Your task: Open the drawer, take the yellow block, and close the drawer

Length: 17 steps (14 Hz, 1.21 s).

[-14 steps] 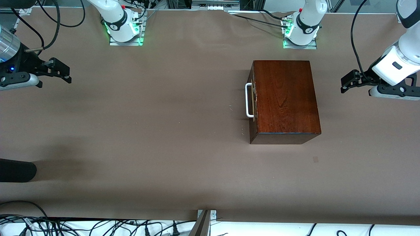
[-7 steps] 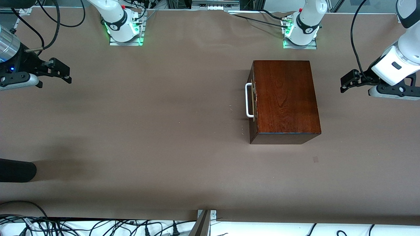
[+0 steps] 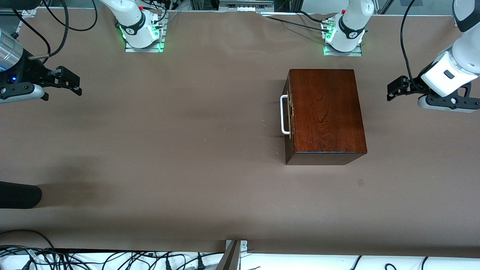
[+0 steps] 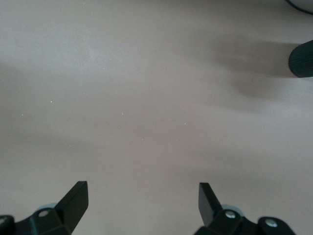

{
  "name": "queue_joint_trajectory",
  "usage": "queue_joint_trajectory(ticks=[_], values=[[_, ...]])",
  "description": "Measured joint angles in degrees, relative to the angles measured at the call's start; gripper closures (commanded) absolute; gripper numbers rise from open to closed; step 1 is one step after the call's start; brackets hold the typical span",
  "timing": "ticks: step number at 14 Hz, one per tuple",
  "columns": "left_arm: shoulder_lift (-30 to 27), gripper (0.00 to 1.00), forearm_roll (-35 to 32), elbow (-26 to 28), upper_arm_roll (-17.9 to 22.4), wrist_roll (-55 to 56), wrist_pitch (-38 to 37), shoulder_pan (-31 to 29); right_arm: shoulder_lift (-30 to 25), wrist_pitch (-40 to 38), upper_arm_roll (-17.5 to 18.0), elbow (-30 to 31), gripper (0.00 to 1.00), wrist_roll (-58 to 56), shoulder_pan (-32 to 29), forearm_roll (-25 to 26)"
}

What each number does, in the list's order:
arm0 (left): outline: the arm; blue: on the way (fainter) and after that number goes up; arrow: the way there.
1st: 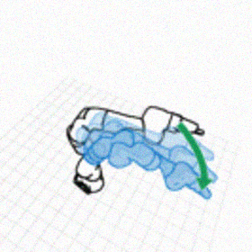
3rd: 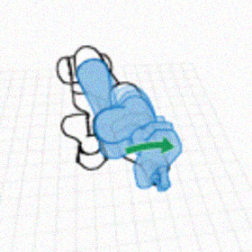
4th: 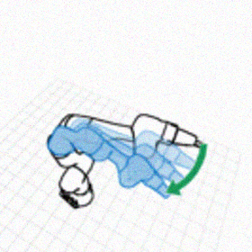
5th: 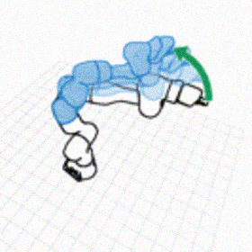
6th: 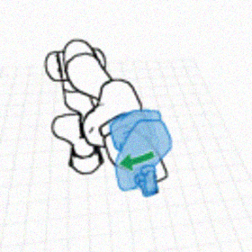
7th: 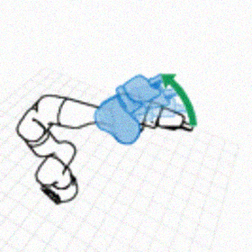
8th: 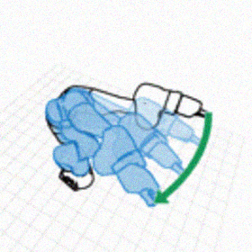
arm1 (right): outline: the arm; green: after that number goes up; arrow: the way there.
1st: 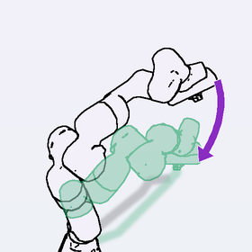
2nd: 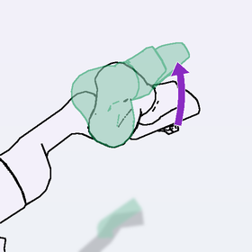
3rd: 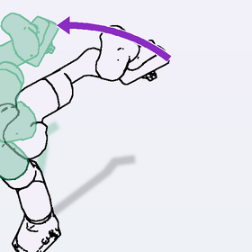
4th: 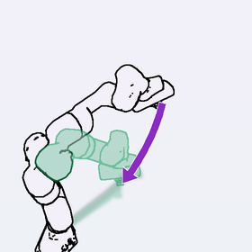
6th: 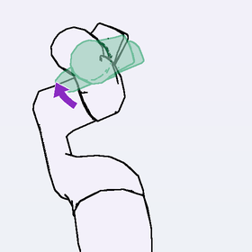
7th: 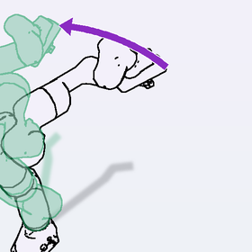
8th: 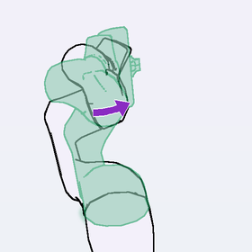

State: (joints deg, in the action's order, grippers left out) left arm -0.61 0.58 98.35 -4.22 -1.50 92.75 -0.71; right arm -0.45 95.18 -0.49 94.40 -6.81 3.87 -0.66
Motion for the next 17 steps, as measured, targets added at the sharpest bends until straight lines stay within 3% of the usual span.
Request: queue_joint_trajectory(ticks=[6, 13, 17], values=[[4.92, 0.0, 0.0, -5.62, -0.53, -0.22, -1.89, 2.5, 0.0, 0.0, 0.0, 0.01, 0.0, 0.0, 0.0, 0.0], [5.56, 0.0, 0.0, -6.49, -1.06, -0.27, -3.9, 5.93, 0.0, 0.09, 0.0, 0.01, 0.0, 0.0, 0.0, 0.0], [5.56, 0.0, 0.01, -6.65, -3.33, 1.09, -3.96, 5.97, 0.0, 0.18, 0.14, 0.01, 0.0, 0.0, 0.01, -0.01]])
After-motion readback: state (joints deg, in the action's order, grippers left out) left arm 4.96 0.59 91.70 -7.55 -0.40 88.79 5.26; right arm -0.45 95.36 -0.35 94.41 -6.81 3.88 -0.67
